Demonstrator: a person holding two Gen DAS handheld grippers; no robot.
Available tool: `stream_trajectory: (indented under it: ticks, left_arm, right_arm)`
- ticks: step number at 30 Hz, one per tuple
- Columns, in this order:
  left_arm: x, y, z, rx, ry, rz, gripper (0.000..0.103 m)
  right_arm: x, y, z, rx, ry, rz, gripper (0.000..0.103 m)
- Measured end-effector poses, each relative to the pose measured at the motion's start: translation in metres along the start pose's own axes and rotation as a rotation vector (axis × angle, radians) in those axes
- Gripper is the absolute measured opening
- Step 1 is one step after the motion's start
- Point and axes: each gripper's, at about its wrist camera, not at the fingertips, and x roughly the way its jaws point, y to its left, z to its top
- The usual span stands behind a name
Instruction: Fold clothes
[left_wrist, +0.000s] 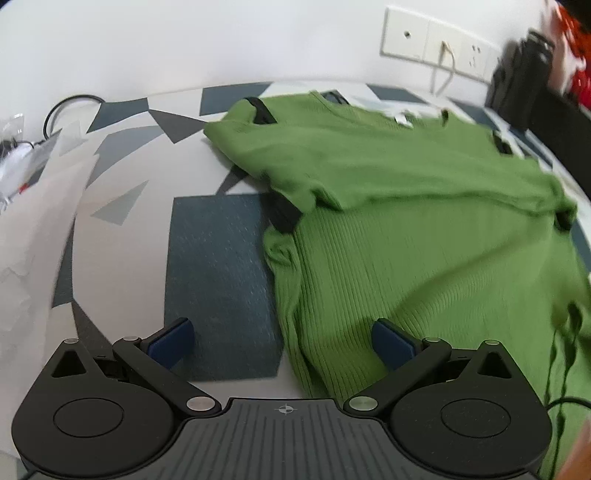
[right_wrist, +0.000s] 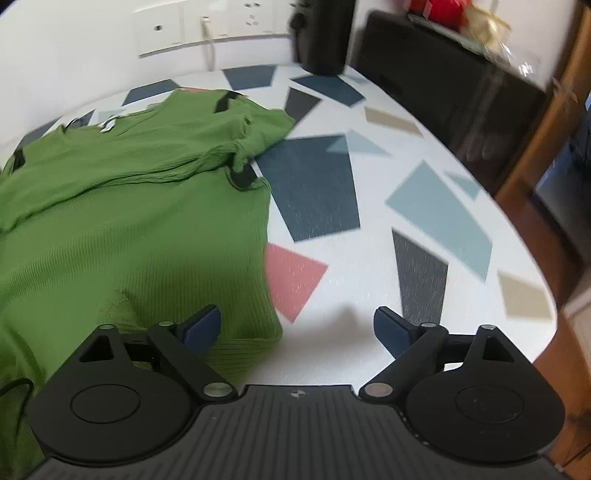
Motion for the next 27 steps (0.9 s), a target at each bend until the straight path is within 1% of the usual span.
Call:
stream_trajectory:
  ticks: [2,7,10,15,20,24,27]
  left_arm:
    - [-0.002,-0.002,-0.002,-0.017,0.008,0.008,0.102]
    - [-0.004,-0.006,-0.005,-0.072,0.019,0.05,0.102]
    - [-0.003,-0.013,-0.001,-0.144,0.033,0.096,0.102]
    - [0.001,-0.04,0.008,-0.244,0.059,0.16,0.102]
    - [0.006,-0.059,0.02,-0.367,0.094,0.223,0.102]
    - [0.005,-0.067,0.02,-0.413,0.099,0.25,0.102]
    - [0.005,-0.069,0.018,-0.433,0.091,0.265,0.102]
  right_arm:
    - [0.003,0.001,0.006,-0.033,-0.012,0.003,0.094]
    - [0.025,0.001,0.033,-0.059,-0.021,0.058,0.094]
    - [0.042,-0.007,0.047,-0.095,-0.028,0.08,0.094]
    - [0.076,-0.026,0.076,-0.167,-0.043,0.135,0.094]
    - [0.102,-0.029,0.104,-0.236,-0.033,0.253,0.094]
    - [0.109,-0.017,0.11,-0.326,-0.064,0.307,0.096]
    - [0.115,-0.01,0.115,-0.355,-0.074,0.362,0.096]
